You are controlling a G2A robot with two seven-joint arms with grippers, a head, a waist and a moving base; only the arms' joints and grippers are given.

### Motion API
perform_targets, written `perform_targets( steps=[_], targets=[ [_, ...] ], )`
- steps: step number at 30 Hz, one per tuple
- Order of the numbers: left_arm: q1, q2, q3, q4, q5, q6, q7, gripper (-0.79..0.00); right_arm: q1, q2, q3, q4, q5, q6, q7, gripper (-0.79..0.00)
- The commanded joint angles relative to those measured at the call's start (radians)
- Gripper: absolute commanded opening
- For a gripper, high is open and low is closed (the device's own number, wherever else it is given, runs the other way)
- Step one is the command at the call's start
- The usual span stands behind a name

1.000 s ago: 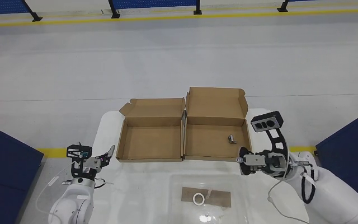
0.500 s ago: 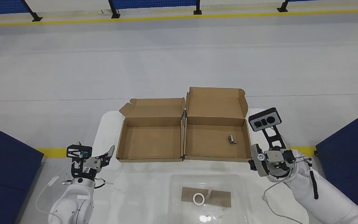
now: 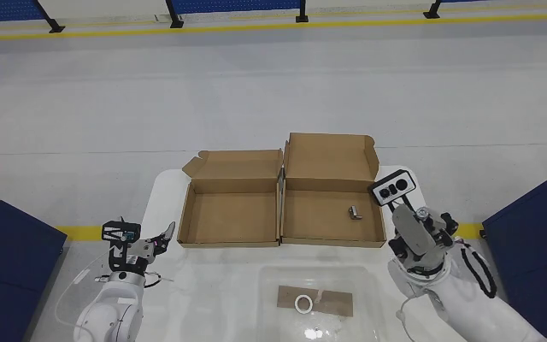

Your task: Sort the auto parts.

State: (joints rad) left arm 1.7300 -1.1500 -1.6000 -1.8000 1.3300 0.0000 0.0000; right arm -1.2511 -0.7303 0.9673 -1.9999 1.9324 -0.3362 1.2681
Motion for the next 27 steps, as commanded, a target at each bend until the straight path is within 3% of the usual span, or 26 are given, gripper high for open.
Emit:
perform_targets(
  steps=[1,8,20,27],
  targets=[
    [0.000,0.000,0.000,0.000,0.000,0.000,0.000,0.000,-0.004,-0.009,0.004,-0.003,0.016,0.009,0.002,-0.785],
    [0.000,0.000,0.000,0.000,0.000,0.000,0.000,0.000,-0.017,-0.036,0.034,-0.002,-0.007,0.030,-0.007,-0.785],
    [0.000,0.000,0.000,0.000,0.000,0.000,0.000,0.000,-0.047,-0.061,0.108,0.018,-0.240,0.037,-0.066,-0.785],
    [0.000,0.000,0.000,0.000,0.000,0.000,0.000,0.000,-0.077,-0.078,0.141,0.004,-0.245,0.053,-0.078,-0.785]
  ],
)
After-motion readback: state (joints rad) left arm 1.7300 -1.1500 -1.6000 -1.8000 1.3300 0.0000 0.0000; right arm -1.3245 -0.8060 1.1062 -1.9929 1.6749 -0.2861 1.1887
